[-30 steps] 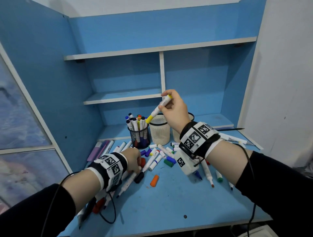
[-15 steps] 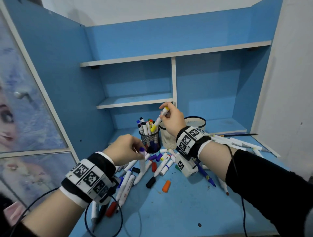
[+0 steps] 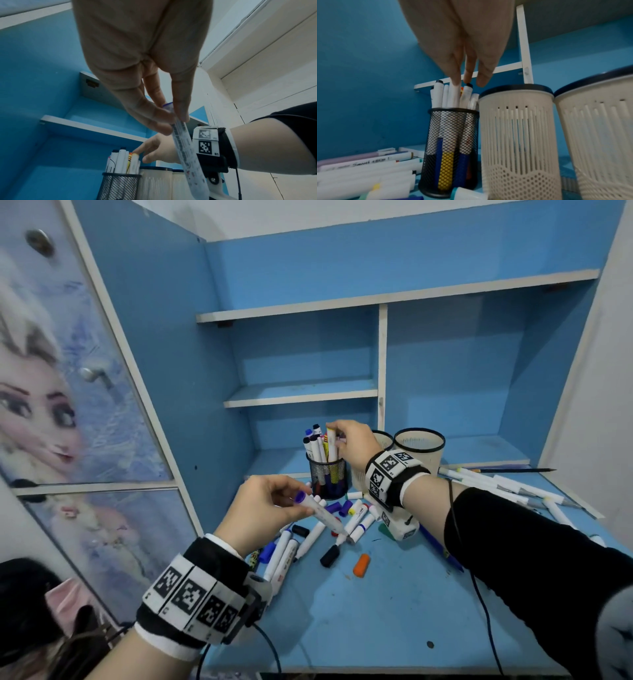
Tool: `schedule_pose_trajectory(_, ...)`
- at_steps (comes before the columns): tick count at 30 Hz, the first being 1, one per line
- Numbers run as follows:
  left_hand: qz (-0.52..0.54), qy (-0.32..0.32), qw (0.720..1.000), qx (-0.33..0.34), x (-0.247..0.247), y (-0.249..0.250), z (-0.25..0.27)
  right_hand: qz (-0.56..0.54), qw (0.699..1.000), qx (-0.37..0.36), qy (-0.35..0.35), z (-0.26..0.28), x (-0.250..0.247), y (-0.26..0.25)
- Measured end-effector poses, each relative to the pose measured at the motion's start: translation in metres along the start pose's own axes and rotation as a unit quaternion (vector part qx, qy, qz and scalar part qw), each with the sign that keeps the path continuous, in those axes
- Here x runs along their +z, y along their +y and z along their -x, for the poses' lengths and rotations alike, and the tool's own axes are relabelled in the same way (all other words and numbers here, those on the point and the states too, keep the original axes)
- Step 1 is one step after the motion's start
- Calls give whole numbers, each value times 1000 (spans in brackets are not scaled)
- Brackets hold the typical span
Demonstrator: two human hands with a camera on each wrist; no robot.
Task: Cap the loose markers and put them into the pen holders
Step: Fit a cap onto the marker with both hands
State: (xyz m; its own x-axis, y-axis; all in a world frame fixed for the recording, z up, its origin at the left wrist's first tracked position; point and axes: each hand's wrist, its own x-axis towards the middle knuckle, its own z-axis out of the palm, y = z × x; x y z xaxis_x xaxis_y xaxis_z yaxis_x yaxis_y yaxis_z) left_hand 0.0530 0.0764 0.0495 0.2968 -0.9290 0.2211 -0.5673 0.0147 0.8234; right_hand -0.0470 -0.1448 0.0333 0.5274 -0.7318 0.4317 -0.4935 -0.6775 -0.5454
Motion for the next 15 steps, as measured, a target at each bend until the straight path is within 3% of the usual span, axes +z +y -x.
schedule_pose_trajectory(4,66,3,997,-24,5,-2,9,158,982,-2,-105,3,2,2)
schedule_pose_trajectory(12,223,16,970,-94,17,-28,35,105,991,-36,-70,31,-22,-10)
schedule_pose_trajectory(15,272,11,954,-125,21,-44,48,95,986,-43,-130,56,-36,-8)
